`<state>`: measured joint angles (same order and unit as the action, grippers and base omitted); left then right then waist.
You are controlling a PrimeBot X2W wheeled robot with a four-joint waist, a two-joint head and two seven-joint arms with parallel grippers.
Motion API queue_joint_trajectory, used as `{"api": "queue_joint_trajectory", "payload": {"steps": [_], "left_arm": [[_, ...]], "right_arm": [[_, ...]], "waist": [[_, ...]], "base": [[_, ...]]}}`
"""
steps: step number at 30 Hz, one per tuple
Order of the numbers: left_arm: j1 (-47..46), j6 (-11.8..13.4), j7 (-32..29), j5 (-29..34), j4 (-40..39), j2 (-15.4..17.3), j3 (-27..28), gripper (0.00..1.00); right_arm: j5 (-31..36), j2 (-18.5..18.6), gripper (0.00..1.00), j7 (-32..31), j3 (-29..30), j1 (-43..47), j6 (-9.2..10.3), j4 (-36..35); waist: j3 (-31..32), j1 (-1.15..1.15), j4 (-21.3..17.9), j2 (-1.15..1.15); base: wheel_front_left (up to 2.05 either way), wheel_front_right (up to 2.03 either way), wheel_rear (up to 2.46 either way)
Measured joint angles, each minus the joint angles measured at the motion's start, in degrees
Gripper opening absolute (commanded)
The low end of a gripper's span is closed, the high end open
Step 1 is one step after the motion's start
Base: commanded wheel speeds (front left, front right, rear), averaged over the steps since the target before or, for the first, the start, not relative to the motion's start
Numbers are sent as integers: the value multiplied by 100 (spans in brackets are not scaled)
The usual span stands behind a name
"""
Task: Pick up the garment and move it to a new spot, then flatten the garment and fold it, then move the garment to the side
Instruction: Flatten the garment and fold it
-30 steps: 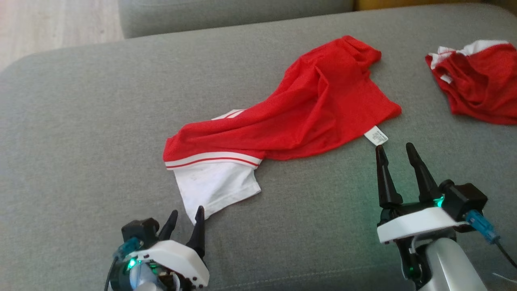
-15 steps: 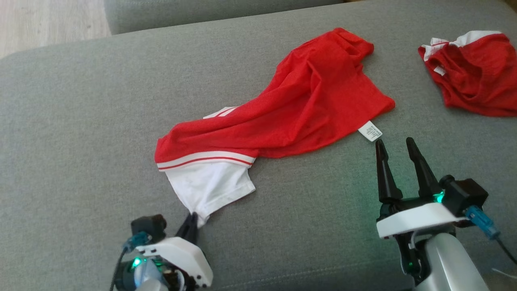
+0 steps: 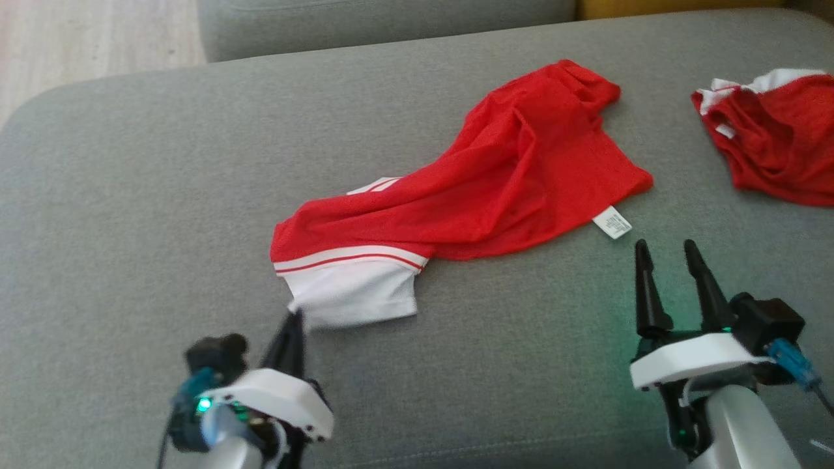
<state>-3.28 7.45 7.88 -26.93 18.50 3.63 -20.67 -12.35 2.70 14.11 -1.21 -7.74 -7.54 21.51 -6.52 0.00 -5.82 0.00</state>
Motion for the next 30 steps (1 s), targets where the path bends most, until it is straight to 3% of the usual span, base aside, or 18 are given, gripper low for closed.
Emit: {"api": "queue_joint_trajectory", "payload": {"steps": [14,30], "left_arm": [[443,466,337,-107,-1517,457,817,0],[433,565,330,-105,-1845,468,691,0]], "right_arm": [[687,-4,100,-1006,711,-510,0,619],[684,-2,100,-1372,688,-1559,0,2071]], "waist": [[-89,0,417,0],[-507,0,657,0]], "base": [[0,0,0],[0,0,0]]}}
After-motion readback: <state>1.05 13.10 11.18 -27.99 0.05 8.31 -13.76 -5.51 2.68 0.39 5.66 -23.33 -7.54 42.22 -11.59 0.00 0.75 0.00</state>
